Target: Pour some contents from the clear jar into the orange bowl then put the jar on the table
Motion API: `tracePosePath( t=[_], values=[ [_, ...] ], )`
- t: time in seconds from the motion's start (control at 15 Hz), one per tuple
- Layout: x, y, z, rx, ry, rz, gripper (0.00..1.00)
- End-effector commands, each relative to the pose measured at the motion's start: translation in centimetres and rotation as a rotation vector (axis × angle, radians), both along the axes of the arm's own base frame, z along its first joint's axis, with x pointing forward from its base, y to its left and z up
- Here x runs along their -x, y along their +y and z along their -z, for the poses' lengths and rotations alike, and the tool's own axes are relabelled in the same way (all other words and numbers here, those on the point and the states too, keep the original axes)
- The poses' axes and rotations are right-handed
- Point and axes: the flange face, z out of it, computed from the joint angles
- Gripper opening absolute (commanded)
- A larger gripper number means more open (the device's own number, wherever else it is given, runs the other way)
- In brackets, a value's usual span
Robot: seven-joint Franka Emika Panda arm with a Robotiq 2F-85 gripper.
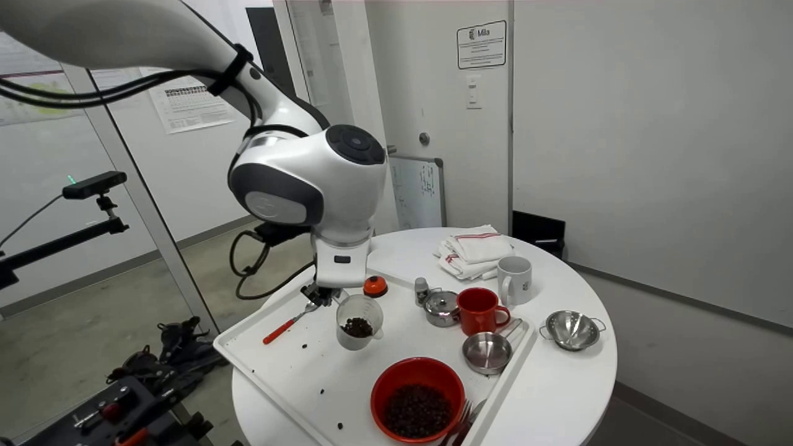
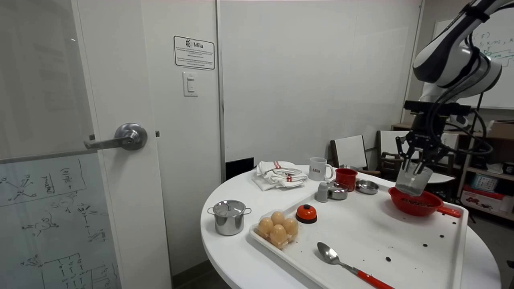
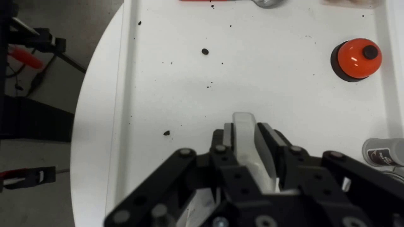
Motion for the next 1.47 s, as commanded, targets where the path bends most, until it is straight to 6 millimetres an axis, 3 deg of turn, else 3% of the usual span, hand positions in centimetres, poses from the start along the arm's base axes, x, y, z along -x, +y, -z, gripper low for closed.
tracePosePath(
  t=[0.0,0.33,1.0,1.07,1.13,1.27,1.33,1.4],
  values=[
    [0.6,-3.9,-1.0,-0.123,-0.018,0.093,0.06],
    [2.0,-7.8,-1.6,-0.307,-0.041,0.128,0.06],
    [2.6,-10.4,-0.9,-0.611,-0.040,0.093,0.06],
    [3.1,-9.4,-1.1,-0.550,-0.034,0.084,0.06],
    [3.2,-9.7,-0.9,-0.555,-0.031,0.089,0.24],
    [3.2,-9.7,-0.8,-0.555,-0.028,0.091,0.24],
    [3.2,-9.6,-0.8,-0.555,-0.027,0.088,0.06],
    [2.9,-9.1,-0.7,-0.588,-0.008,0.049,0.06]
  ],
)
